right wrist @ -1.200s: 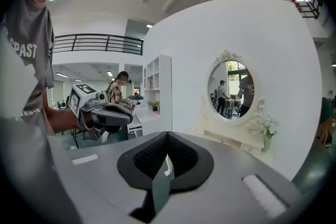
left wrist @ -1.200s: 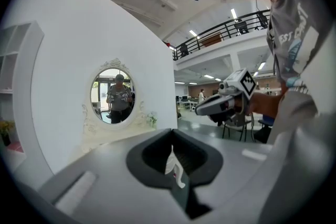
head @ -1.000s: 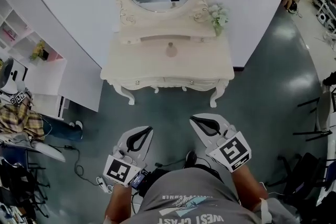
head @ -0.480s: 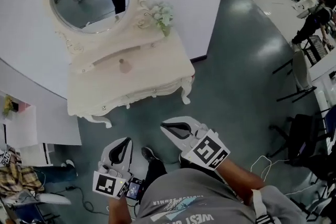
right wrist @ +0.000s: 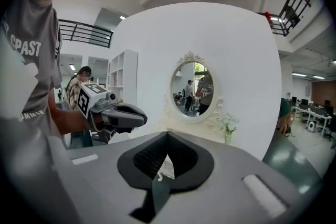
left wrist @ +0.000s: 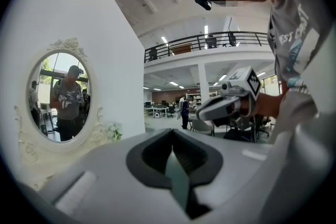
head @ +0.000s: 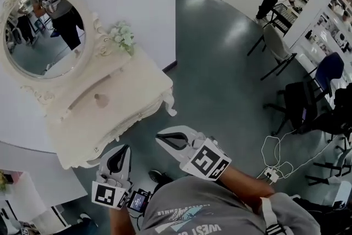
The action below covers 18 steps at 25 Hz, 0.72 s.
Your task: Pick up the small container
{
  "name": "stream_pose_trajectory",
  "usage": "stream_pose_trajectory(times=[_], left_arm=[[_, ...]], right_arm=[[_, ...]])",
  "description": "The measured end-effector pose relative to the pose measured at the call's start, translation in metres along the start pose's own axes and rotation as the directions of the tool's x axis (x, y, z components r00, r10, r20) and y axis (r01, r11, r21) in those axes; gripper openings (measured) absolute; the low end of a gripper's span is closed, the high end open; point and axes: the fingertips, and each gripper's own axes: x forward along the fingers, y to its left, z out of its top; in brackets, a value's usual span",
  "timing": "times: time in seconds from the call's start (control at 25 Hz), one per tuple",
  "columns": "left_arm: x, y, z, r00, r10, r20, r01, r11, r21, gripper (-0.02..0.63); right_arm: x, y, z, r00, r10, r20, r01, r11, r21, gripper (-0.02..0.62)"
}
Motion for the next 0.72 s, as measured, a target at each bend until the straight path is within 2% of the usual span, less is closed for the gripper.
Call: stream_pose_trajectory(times=[0.16,0.4,0.52,0.72], left_arm=[[0.0,0.017,0.004,0.997,-0.069,0.019,0.068,0.998,0.008,0.003],[-0.015,0.054,0.005,0.991,-0.123,0.053,0.122,0.992,0.005,0.003],[-0.031,0.072,0.003,0.99,-0.121,0.067,0.12,0.993,0.006,0.003],[-0.056,0.104,0.0,0.994,-0.072,0.087,0.073,0.997,-0.007,0.003]], right_arm=[[0.009,0.007,0.015,0.998,-0.059,-0.002,0.059,0.998,0.001,0.002],[0.041,0.02,0.031,0.993,-0.117,-0.022,0.117,0.993,-0.004,0.002],[0.058,0.031,0.041,0.992,-0.124,-0.023,0.123,0.992,-0.019,0.002],[0.087,0.043,0.058,0.995,-0.098,-0.023,0.097,0.994,-0.05,0.002]])
